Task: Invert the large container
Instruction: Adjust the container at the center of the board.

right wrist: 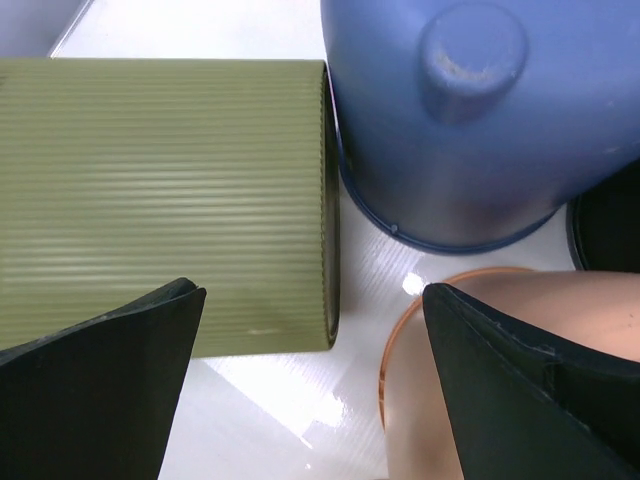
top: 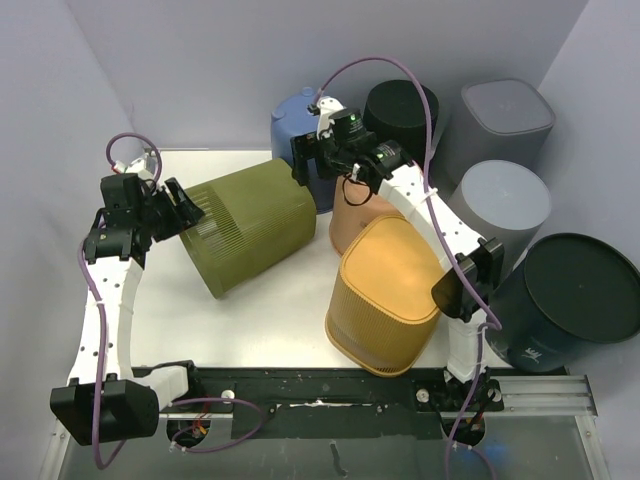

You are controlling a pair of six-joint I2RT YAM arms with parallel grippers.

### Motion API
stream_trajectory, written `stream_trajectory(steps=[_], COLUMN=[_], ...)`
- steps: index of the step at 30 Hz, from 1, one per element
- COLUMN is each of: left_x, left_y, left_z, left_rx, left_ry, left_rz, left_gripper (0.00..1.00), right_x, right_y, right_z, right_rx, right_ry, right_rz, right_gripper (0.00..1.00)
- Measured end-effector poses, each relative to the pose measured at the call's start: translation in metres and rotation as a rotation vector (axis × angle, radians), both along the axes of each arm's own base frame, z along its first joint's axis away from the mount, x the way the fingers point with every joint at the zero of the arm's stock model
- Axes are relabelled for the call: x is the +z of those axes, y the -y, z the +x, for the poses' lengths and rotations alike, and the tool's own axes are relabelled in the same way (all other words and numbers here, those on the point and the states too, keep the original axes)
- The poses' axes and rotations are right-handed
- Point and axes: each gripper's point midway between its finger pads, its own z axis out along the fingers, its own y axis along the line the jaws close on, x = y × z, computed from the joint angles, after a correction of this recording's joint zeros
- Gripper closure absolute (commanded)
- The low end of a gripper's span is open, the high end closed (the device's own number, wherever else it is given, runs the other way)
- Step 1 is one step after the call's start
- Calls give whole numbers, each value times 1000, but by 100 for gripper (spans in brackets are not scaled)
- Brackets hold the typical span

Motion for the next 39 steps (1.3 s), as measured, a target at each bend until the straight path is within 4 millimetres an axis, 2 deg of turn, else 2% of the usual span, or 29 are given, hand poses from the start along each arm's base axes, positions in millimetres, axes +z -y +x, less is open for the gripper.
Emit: stream_trajectory(steps=[3,9,13,18,22,25,27,29,31,32,34,36,39], left_x=[1,2,3,4,4,8,16,33,52,64,82,95,96], left_y=[0,-1,-1,-1,0,-1,-2,-4,-5,-5,-4,-4,-7], left_z=[-1,-3,-3,-3,-3,-2,0,6,12,15,17,18,17], left_rx=[-1,2,2,-1,-6,-3,5,11,15,14,13,12,25], left_ry=[2,7,10,11,12,12,16,44,86,113,156,190,191], left_rz=[3,10,12,11,7,10,18,26,32,34,36,40,51], left_gripper=[42,42,42,42,41,41,41,41,41,41,41,40,37], right_x=[-2,16,16,0,10,40,72,105,149,161,183,196,203], right_y=[-6,-14,-15,-17,-18,-19,-15,-8,5,10,23,33,38], right_z=[4,2,0,-6,-14,-24,-35,-48,-67,-73,-86,-98,-106], right_rx=[7,27,25,27,33,44,49,51,54,52,47,41,35], right_ry=[-6,10,4,-32,-19,34,90,149,231,256,303,327,327], right_rz=[12,67,77,55,58,86,121,162,225,243,278,301,329], right_gripper=[2,2,2,2,2,2,2,2,2,2,2,3,2])
